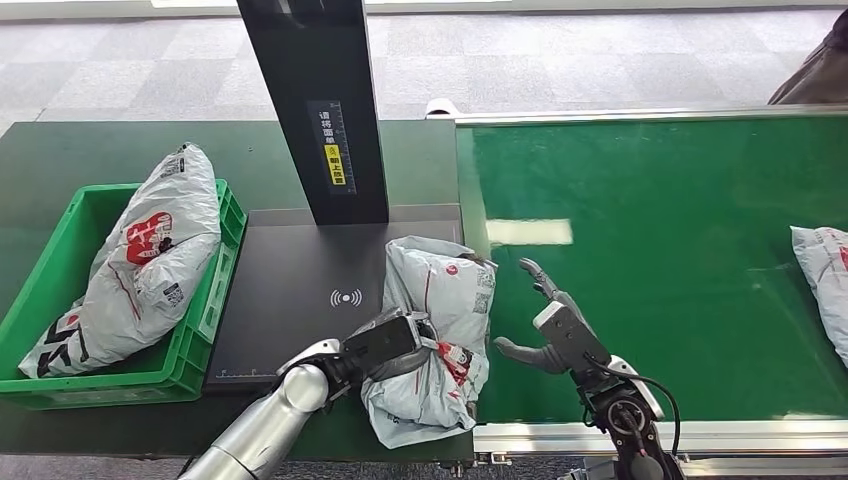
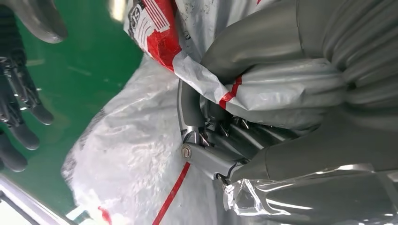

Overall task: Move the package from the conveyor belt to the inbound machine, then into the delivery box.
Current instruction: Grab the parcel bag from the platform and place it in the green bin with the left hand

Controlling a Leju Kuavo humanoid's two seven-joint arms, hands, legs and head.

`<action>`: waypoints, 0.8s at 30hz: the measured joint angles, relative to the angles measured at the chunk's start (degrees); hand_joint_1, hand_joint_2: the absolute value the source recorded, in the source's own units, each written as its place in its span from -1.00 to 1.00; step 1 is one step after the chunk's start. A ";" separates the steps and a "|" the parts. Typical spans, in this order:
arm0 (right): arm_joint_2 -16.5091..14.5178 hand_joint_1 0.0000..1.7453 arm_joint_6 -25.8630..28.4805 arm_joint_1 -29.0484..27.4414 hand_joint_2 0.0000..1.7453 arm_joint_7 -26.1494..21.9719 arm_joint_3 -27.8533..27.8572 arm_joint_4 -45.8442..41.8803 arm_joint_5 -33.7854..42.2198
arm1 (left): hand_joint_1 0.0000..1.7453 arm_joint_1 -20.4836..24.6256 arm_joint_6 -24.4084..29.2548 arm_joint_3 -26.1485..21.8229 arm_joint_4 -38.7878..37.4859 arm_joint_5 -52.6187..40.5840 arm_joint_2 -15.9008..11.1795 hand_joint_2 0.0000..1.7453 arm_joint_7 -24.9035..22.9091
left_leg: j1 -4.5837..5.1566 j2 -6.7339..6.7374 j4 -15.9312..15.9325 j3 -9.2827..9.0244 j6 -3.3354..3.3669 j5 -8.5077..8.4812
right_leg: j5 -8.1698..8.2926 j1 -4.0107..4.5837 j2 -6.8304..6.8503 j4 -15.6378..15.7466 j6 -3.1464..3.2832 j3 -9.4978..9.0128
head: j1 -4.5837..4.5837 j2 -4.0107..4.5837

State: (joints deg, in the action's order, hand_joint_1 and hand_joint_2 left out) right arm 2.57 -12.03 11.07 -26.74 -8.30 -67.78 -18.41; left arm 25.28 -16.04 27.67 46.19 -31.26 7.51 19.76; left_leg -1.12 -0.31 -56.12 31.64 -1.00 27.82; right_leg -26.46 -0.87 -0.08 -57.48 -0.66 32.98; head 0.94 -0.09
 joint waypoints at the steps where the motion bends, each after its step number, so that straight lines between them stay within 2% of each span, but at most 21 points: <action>1: 0.01 -1.00 -0.16 -0.07 1.00 -0.01 0.08 -0.14 0.33 | 1.00 -0.22 -0.14 -0.15 0.35 0.54 -0.04 1.00 0.12 | 0.00 0.00 0.00 0.01 0.00 0.00 | 0.00 0.00 0.00 0.00 0.00 0.01 | 0.00 0.00; 13: -0.04 -1.00 -1.11 -0.48 1.00 -0.39 0.55 -1.00 2.34 | 1.00 -1.30 -0.24 -1.02 1.91 2.54 -0.17 1.00 1.03 | 0.00 0.00 0.00 0.03 0.00 0.00 | 0.00 0.00 0.00 0.00 0.00 0.03 | 0.00 0.00; 19: -0.10 -1.00 -2.40 -1.57 1.00 -1.46 2.61 -2.72 8.55 | 1.00 -2.72 0.09 -3.30 5.88 9.42 -0.25 1.00 6.17 | 0.00 0.00 0.00 0.07 0.00 0.00 | 0.00 0.00 0.00 0.00 0.00 0.07 | -0.01 0.00; 24: -0.09 -1.00 -2.93 -2.42 1.00 -1.56 4.02 -3.96 10.00 | 1.00 -3.63 0.11 -5.55 9.97 11.56 -0.40 1.00 7.27 | 0.00 0.00 0.00 0.09 0.00 0.01 | -0.01 0.00 0.00 0.00 0.00 0.09 | 0.00 0.00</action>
State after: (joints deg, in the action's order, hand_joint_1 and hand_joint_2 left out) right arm 2.48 -14.97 8.65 -28.30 -4.28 -71.74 -8.40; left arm 21.65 -15.93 22.12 56.16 -19.69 7.11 27.03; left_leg -1.13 -0.31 -56.12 31.73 -1.00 27.82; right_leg -26.47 -0.87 -0.08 -57.48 -0.66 33.07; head 0.94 -0.09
